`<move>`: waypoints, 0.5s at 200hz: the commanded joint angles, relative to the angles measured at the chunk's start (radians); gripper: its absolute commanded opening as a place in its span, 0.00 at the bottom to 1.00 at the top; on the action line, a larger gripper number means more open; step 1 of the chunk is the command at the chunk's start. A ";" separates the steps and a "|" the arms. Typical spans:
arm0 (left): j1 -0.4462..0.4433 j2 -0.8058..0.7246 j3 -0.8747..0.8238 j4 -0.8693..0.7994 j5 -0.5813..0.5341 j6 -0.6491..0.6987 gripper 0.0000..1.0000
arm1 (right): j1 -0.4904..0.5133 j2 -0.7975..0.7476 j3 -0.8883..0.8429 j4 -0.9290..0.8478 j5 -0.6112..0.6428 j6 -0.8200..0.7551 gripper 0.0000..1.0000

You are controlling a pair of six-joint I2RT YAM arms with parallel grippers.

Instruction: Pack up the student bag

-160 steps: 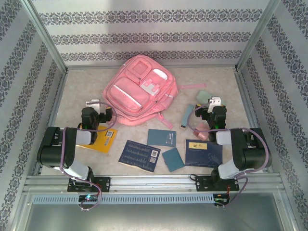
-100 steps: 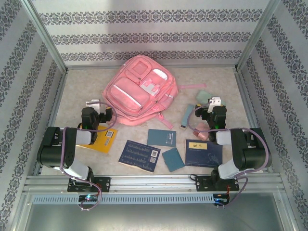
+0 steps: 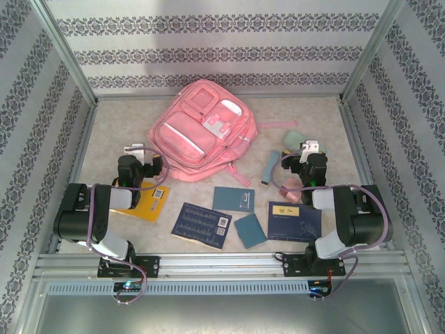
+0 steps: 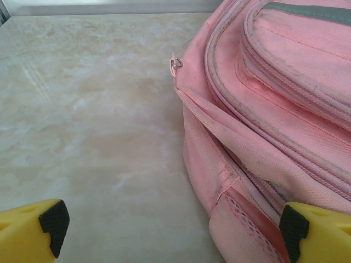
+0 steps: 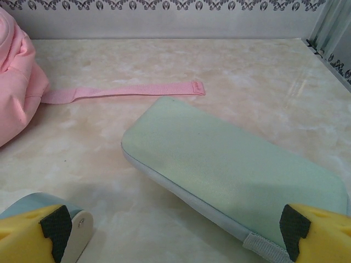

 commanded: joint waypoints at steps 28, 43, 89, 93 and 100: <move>-0.003 -0.047 0.095 -0.178 -0.019 0.005 0.99 | -0.003 -0.103 0.100 -0.230 -0.111 -0.029 0.98; -0.003 -0.073 0.126 -0.248 -0.005 0.014 0.99 | 0.009 -0.154 0.147 -0.342 -0.137 -0.054 0.98; -0.009 -0.237 0.121 -0.316 -0.123 -0.018 0.99 | 0.135 -0.449 0.126 -0.443 -0.104 -0.076 0.98; -0.009 -0.260 0.127 -0.330 -0.111 -0.012 0.99 | 0.148 -0.479 0.133 -0.472 -0.103 -0.067 0.98; -0.009 -0.299 0.139 -0.362 -0.073 0.007 0.99 | 0.178 -0.532 0.154 -0.536 -0.092 -0.054 0.98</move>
